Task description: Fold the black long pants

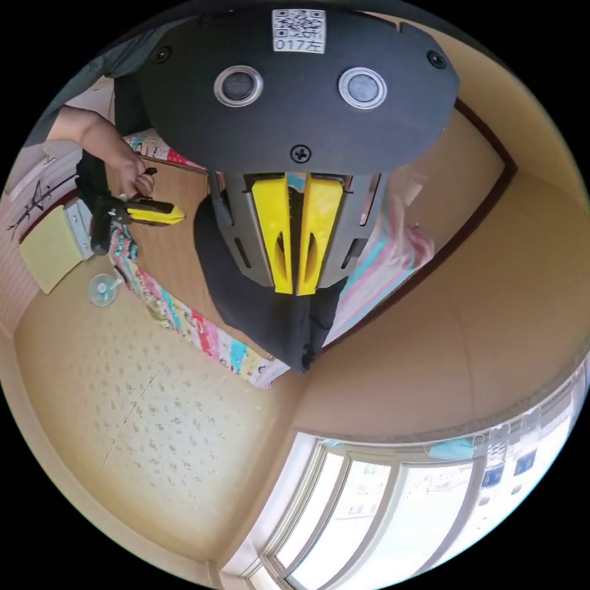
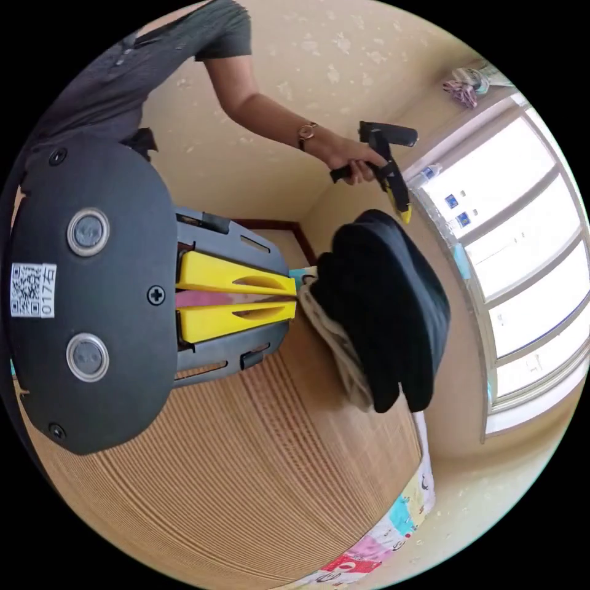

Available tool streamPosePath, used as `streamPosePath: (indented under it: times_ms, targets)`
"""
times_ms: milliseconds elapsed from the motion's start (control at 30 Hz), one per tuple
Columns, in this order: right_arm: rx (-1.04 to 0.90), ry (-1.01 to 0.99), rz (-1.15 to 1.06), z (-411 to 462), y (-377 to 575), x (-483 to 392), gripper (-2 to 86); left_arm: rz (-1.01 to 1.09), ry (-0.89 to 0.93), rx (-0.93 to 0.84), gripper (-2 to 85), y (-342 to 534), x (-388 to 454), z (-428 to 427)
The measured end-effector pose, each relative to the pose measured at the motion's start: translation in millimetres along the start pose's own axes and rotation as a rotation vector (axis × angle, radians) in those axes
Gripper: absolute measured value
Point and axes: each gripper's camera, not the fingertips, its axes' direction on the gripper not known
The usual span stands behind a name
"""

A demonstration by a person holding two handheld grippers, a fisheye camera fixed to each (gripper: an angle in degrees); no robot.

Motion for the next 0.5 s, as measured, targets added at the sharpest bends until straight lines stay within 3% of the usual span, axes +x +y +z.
streamPosePath:
  times_ms: [100, 200, 333, 400, 500]
  targets:
    - [-0.010, -0.169, 0.102, -30.8, 98.1, 15.1, 1.1, -0.029, 0.200, 0.070, -0.1, 62.7, 13.5, -7.7]
    - [0.066, -0.190, 0.320, -74.2, 187.7, 28.4, 0.6, 0.047, 0.265, -0.057, -0.8, 111.8, 66.8, 30.5]
    - [-0.037, 0.325, 0.577, -138.1, 258.0, 19.3, 0.5, 0.366, 0.198, -0.444, -0.8, 156.6, 205.2, 124.8]
    - [-0.028, 0.545, 0.595, -170.9, 267.7, -4.0, 0.5, 0.460, 0.282, -0.515, -0.7, 176.6, 255.9, 149.5]
    - [0.206, 0.851, 0.670, -229.1, 290.5, -52.7, 0.5, 0.497, 0.533, -0.595, -0.5, 206.1, 310.9, 169.9]
